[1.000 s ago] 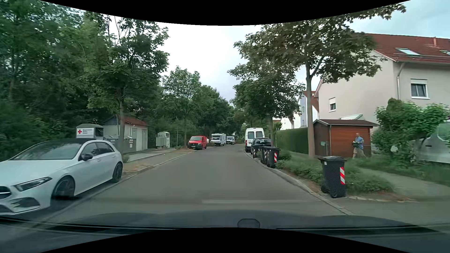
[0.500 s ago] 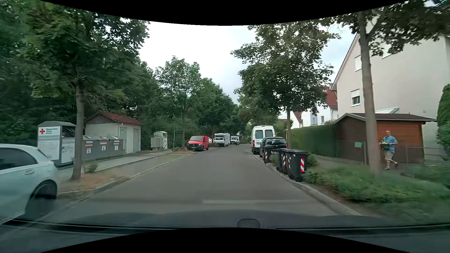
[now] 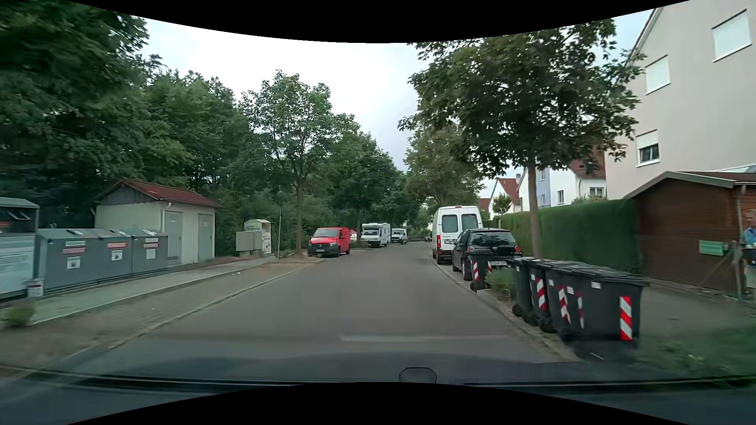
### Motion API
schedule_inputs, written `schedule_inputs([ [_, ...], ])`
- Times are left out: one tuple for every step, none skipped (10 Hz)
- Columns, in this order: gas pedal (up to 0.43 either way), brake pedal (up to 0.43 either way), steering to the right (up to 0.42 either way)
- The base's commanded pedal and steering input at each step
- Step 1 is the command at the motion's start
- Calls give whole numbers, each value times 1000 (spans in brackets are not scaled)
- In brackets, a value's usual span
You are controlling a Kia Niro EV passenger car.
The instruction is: Follow the waypoints while adhering to traffic rules and regulations
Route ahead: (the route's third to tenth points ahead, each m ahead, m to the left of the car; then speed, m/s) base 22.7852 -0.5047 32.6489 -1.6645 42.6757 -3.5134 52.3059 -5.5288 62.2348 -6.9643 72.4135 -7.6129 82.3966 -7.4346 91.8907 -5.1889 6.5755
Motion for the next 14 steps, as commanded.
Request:
schedule_inputs([
  [150,0,-6],
  [150,0,-5],
  [150,0,-1],
  [150,0,2],
  [150,0,3],
  [150,0,3],
  [150,0,4],
  [150,0,6],
  [150,0,8],
  [150,0,12],
  [150,0,16],
  [150,0,20],
  [150,0,21],
  [150,0,22],
])
